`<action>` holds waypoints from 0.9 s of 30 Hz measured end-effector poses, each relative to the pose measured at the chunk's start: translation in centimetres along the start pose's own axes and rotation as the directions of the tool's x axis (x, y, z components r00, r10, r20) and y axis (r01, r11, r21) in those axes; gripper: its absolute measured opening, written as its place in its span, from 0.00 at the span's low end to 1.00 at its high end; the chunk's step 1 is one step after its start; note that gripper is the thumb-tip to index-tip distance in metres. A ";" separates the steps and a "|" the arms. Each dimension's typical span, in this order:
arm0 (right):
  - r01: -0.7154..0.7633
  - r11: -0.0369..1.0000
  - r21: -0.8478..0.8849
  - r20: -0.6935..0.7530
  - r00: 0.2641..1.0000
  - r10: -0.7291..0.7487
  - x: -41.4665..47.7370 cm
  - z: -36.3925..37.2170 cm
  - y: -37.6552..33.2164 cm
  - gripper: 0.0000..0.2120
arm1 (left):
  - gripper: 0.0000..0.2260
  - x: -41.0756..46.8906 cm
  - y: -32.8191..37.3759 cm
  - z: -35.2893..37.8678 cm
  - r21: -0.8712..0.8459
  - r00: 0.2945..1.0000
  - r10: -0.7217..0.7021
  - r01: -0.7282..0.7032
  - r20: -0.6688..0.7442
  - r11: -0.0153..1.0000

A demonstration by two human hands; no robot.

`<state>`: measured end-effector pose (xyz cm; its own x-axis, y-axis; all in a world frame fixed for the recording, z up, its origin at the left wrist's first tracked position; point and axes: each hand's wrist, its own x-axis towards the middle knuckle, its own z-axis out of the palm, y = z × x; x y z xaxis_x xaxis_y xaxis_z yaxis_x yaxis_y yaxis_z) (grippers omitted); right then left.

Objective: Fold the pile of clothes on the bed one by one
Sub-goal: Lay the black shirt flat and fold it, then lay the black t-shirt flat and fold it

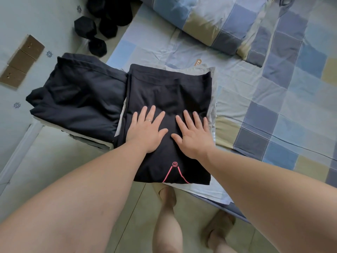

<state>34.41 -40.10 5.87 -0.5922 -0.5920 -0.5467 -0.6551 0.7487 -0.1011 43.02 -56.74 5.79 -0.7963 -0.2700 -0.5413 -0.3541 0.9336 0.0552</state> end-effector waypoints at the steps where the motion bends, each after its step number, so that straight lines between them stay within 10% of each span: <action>1: 0.012 1.000 0.022 0.022 1.000 -0.013 -0.2 -0.6 0.1 0.33 | 0.29 -0.3 0.2 -0.7 -0.027 1.000 -0.002 0.003 0.027 1.000; 12: -0.082 0.974 0.211 -0.113 0.988 0.108 -11.5 -12.2 10.9 0.29 | 0.28 -6.6 10.1 -12.8 -0.152 0.995 -0.024 0.008 -0.101 0.988; 27: -0.384 0.886 0.258 -0.147 0.891 0.429 -37.3 -11.1 45.2 0.30 | 0.29 -12.0 49.9 -19.4 -0.207 0.951 0.213 -0.261 -0.226 0.943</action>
<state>21.65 12.56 30.90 -0.8778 -0.2501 -0.4084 -0.2320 0.9681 -0.0942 25.34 -11.48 31.32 -0.9432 -0.1106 -0.3134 -0.2277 0.9019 0.3670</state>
